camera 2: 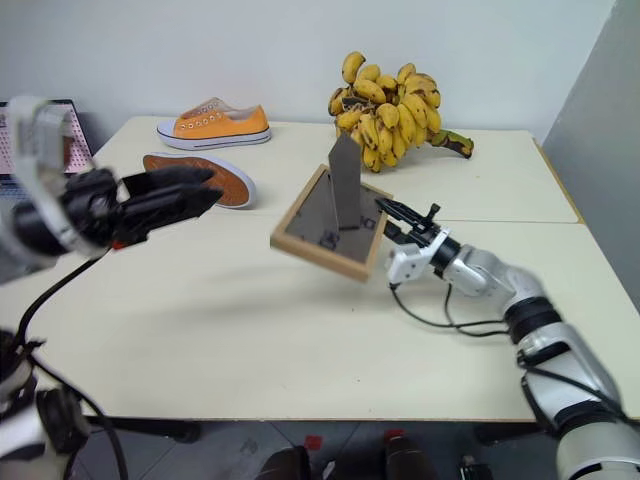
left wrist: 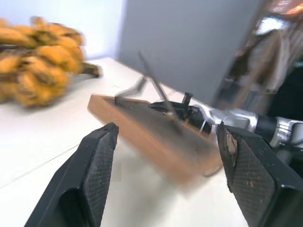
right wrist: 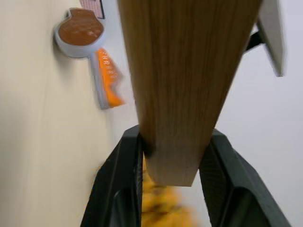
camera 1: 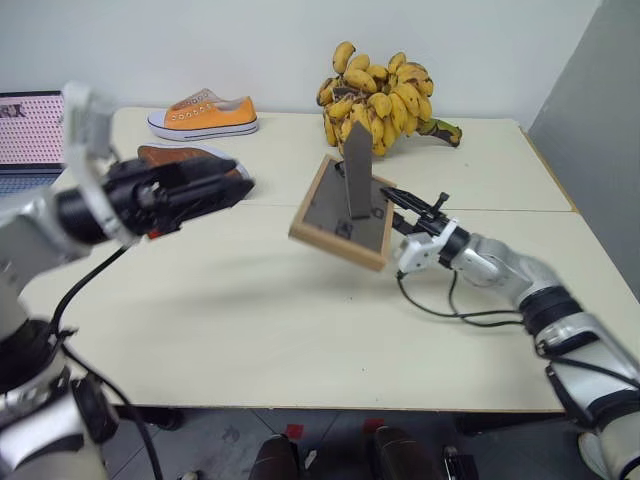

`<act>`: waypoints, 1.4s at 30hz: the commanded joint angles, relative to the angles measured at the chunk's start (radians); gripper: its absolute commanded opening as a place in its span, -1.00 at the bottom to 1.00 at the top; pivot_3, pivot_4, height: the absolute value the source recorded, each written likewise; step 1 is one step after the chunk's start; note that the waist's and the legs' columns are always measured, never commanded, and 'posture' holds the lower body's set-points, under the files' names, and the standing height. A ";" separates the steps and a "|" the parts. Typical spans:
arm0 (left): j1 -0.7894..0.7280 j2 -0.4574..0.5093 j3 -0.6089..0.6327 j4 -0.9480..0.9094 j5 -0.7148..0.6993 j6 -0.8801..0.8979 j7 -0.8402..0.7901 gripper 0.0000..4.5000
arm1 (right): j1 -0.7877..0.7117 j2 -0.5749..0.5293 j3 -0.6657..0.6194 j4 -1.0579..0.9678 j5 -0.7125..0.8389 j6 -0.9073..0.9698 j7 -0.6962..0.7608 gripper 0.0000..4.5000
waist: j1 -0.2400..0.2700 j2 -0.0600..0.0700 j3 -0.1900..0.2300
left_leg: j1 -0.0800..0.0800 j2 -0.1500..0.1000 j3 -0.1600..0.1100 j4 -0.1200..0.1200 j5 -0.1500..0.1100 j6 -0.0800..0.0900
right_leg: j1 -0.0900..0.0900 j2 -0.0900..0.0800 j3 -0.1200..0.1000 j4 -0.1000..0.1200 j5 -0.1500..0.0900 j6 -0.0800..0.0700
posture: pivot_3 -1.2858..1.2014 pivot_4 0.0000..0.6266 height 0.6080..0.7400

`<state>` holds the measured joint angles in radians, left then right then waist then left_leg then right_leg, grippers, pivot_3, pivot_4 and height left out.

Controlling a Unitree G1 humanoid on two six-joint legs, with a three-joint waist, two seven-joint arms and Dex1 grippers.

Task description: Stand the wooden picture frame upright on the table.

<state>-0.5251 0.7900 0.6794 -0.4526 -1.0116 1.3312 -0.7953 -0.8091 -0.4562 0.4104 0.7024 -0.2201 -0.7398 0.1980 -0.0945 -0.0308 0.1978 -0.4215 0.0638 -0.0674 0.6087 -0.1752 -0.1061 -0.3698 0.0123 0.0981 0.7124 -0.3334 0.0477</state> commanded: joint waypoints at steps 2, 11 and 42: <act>0.262 0.001 0.133 -0.252 -0.095 -0.023 0.042 0.56 | 0.104 0.061 -0.100 -0.356 0.659 0.580 0.562 -0.36 | 0.017 0.000 0.001 | 0.000 -0.001 -0.001 0.002 0.000 0.000 | 0.001 0.000 -0.001 0.001 0.000 0.000 | 0.03 -0.52 1.00; 0.398 0.066 0.206 -0.258 -0.216 -0.084 0.160 0.56 | 0.179 0.106 -0.146 -0.444 0.780 0.967 0.708 -0.36 | 0.046 -0.001 0.000 | 0.002 0.000 -0.003 0.001 0.000 0.000 | 0.001 0.002 -0.002 0.001 -0.001 0.000 | 0.03 -0.52 1.00; 0.364 0.031 -0.119 -0.170 -0.068 -0.432 0.375 0.59 | 0.357 -0.001 -0.238 -0.577 0.540 1.034 0.742 0.47 | 0.045 -0.001 0.000 | 0.000 0.000 0.000 -0.001 -0.001 0.000 | -0.003 0.003 0.000 -0.001 -0.002 -0.002 | 0.03 -0.52 1.00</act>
<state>-0.1417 0.8259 0.5753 -0.6265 -1.0924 0.9408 -0.4224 -0.4858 -0.3961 0.2149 0.2350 0.3225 0.2772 0.9110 -0.0496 -0.0322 0.1981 -0.4224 0.0641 -0.0675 0.6077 -0.1758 -0.1064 -0.3730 0.0148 0.0982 0.7115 -0.3354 0.0456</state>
